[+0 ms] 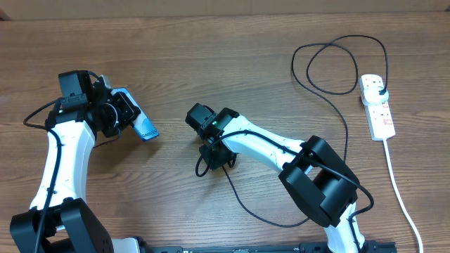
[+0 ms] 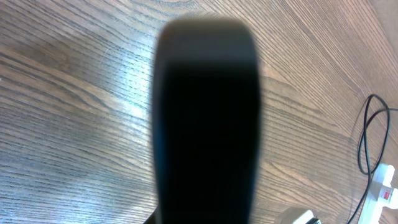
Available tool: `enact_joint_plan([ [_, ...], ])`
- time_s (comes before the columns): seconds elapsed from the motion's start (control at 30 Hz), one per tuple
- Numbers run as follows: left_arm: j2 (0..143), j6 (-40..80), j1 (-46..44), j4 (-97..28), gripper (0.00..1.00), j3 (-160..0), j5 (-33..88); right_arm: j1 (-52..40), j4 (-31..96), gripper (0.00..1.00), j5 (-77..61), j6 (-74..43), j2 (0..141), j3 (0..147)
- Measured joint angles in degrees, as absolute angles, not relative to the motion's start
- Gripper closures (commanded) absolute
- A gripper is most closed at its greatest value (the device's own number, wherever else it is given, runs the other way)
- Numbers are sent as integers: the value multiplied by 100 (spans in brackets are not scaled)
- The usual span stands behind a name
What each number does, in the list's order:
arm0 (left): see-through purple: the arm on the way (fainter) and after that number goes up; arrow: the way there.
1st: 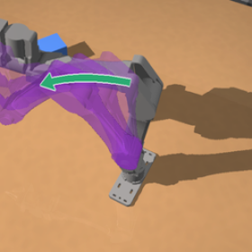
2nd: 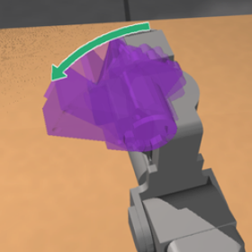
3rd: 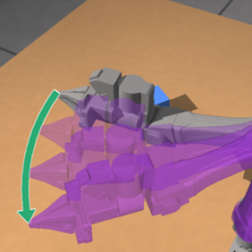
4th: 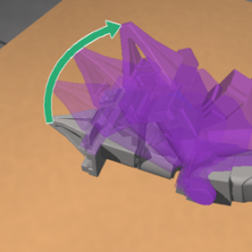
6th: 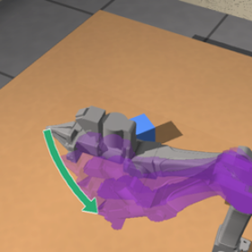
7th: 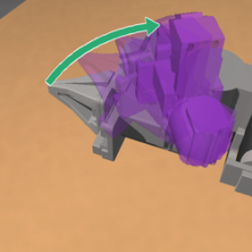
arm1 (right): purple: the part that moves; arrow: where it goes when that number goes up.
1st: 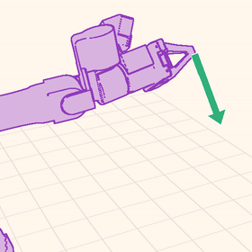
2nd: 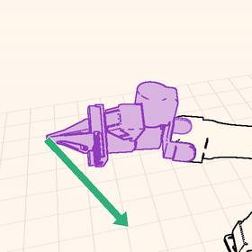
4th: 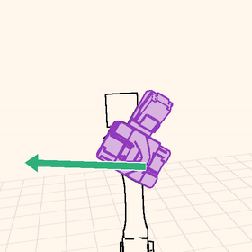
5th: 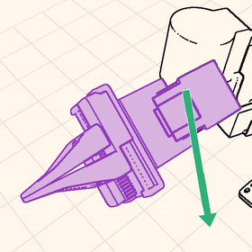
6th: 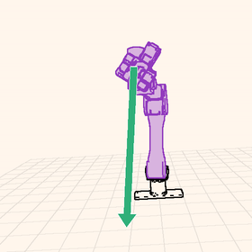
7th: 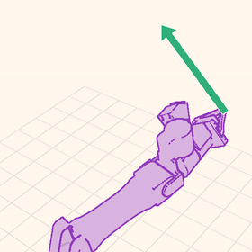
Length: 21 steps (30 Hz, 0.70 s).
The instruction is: Plug charger to phone and switch on socket
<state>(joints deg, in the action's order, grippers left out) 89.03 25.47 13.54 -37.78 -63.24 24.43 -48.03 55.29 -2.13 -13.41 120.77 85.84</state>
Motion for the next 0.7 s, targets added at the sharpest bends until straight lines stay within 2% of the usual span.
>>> enact_joint_plan([
  [0.37,8903,2399,1354,-3562,96,-6324,2856,-4803,5516,96,-336,-1341,12077,8584],
  [0.7,8903,2187,1354,-2609,96,-6324,4386,-4547,5509,96,-1052,-1232,12077,8586],
])
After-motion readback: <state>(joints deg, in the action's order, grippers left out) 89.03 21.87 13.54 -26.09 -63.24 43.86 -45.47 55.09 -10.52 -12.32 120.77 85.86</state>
